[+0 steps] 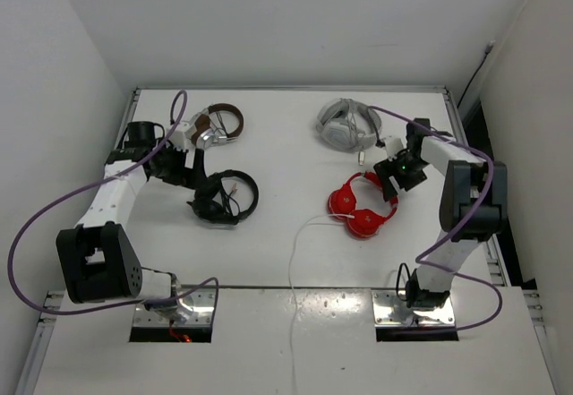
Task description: Wrap the headphones
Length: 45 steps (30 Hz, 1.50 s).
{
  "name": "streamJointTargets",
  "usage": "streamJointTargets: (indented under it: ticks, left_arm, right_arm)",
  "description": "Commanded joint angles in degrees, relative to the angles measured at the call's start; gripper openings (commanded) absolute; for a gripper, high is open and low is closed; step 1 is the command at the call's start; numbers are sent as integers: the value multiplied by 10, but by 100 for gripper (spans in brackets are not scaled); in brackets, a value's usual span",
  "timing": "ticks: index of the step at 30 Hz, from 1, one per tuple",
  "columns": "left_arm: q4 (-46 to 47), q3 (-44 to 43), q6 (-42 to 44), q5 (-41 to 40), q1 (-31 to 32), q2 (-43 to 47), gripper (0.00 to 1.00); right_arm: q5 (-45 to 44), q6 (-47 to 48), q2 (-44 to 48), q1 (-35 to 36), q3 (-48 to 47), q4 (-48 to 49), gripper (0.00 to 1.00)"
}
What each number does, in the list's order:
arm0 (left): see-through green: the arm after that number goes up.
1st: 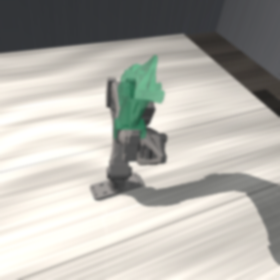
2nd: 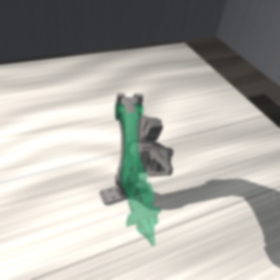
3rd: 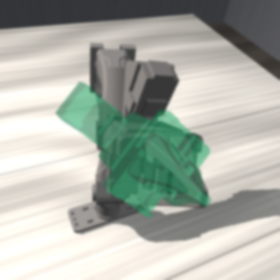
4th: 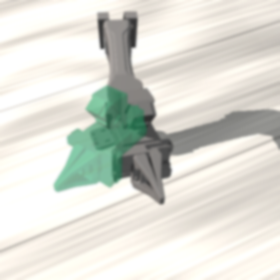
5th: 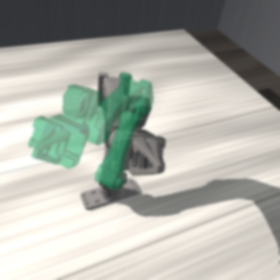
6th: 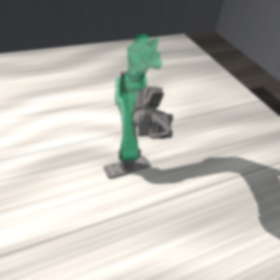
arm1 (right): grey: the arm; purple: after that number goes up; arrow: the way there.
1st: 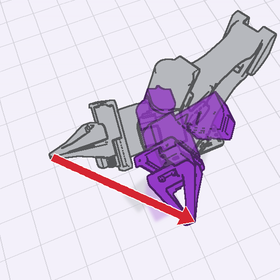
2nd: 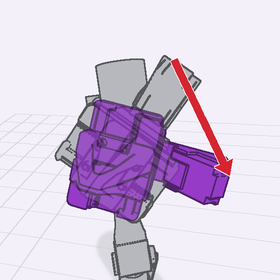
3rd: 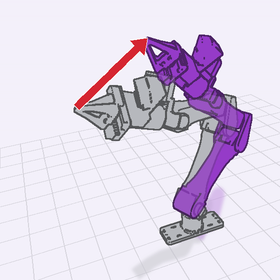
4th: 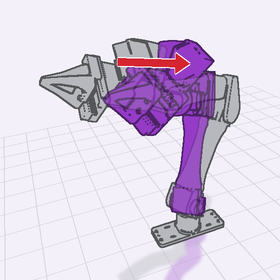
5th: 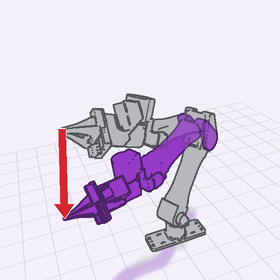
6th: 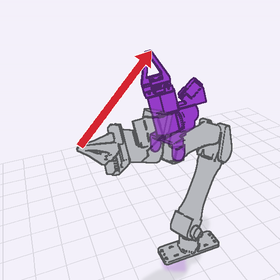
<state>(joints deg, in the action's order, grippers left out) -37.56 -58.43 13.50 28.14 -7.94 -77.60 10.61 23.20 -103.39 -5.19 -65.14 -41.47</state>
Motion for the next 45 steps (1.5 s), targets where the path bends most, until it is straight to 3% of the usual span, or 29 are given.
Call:
streamJointTargets:
  ticks: [1,10,12,14,15,21,25,31,34,39,45]
  left_arm:
    - [2,-26,8,17,5,-7,100]
    - [7,-26,8,11,5,-7,100]
    - [7,-32,3,11,5,-7,100]
    - [7,-32,3,11,5,-7,100]
    - [7,-32,3,11,5,-7,100]
    - [7,-32,3,78,5,14,100]
    - [7,-43,3,235,5,32,100]
    - [20,-70,-69,499,24,8,100]
    - [20,-92,-82,573,47,-24,100]
    - [14,-135,-80,600,77,-35,100]
    - [-11,-171,-79,635,116,-74,100]
  right_arm:
    - [-37,-2,-25,17,-21,25,77]
    - [-61,-7,-66,22,-16,42,60]
    - [-61,-12,-66,27,-16,47,46]
    - [-61,-12,-66,27,-10,53,25]
    - [-61,-19,-66,27,-10,53,0]
    - [5,-32,5,33,27,67,0]
    - [68,-54,121,33,49,91,0]
    - [121,-103,305,107,84,167,0]
    - [138,-133,380,169,119,227,0]
    - [150,-138,395,272,114,229,0]
    - [159,-156,374,296,96,245,0]
